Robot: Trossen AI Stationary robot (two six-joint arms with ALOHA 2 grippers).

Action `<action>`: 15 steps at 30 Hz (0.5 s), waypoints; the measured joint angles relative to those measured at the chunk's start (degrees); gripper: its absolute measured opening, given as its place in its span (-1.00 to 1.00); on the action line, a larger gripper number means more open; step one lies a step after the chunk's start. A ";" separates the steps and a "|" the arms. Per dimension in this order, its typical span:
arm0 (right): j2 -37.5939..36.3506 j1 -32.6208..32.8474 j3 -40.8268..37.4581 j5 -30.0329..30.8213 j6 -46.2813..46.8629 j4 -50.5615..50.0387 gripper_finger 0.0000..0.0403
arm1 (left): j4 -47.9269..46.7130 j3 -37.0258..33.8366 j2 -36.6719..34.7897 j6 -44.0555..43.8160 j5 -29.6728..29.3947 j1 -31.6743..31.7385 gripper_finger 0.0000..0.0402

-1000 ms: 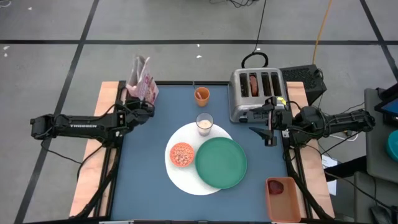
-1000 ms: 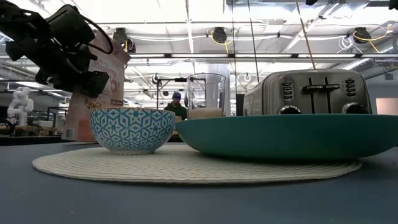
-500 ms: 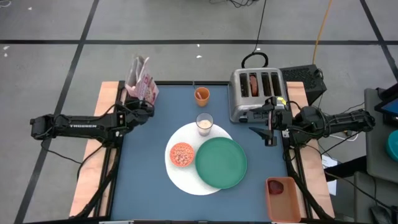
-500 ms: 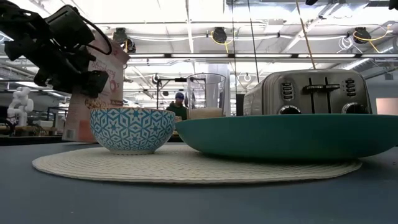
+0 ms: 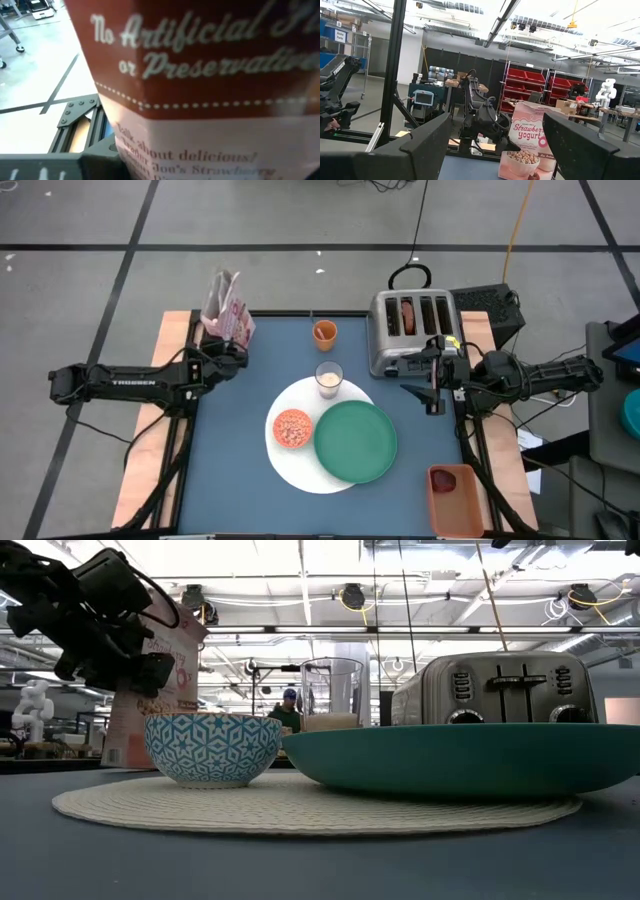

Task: Arrange a breakfast setting
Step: Pour the cereal from the cereal box into the orange bowl

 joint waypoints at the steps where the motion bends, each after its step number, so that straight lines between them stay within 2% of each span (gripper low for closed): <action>1: 0.00 0.02 -0.01 0.00 0.00 0.00 0.52 | -0.02 0.00 0.00 -0.07 0.00 0.00 0.01; 15: 0.00 0.01 0.01 0.00 0.00 0.00 0.52 | -2.74 0.07 0.00 -3.20 2.92 0.00 0.01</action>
